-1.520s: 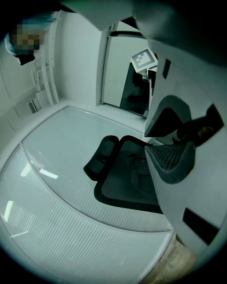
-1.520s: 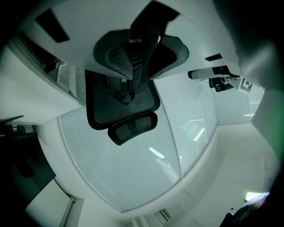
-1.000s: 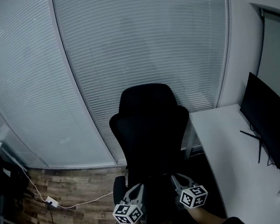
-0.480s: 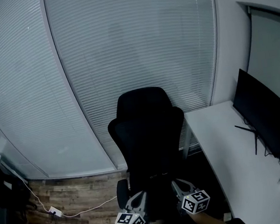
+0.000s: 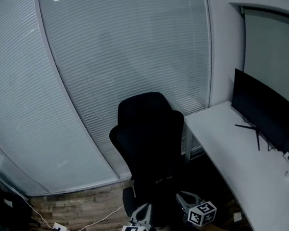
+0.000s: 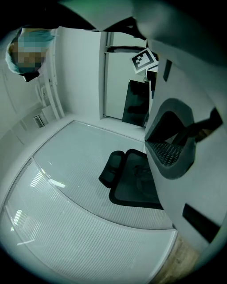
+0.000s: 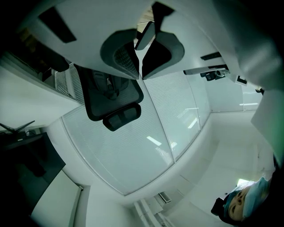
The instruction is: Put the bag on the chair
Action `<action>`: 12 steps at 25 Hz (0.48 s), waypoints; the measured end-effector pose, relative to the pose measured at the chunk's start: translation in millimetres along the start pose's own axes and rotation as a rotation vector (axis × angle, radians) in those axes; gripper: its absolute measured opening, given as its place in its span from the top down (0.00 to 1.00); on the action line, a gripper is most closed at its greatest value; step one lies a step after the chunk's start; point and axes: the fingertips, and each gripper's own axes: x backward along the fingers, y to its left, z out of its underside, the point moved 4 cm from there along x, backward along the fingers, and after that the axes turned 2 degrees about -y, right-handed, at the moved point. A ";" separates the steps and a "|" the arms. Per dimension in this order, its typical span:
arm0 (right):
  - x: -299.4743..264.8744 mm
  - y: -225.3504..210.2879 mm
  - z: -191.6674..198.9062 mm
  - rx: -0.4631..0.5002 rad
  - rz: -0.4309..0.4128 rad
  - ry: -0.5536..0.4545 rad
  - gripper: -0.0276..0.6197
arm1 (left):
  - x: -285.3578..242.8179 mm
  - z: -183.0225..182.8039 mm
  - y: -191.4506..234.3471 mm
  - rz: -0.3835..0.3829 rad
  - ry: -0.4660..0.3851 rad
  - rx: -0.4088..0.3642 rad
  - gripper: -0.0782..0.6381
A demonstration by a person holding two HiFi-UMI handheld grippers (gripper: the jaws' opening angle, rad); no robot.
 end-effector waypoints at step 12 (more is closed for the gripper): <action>30.8 34.9 26.4 0.019 0.037 0.032 0.88 | 51.0 14.9 -6.0 0.034 0.029 0.022 0.87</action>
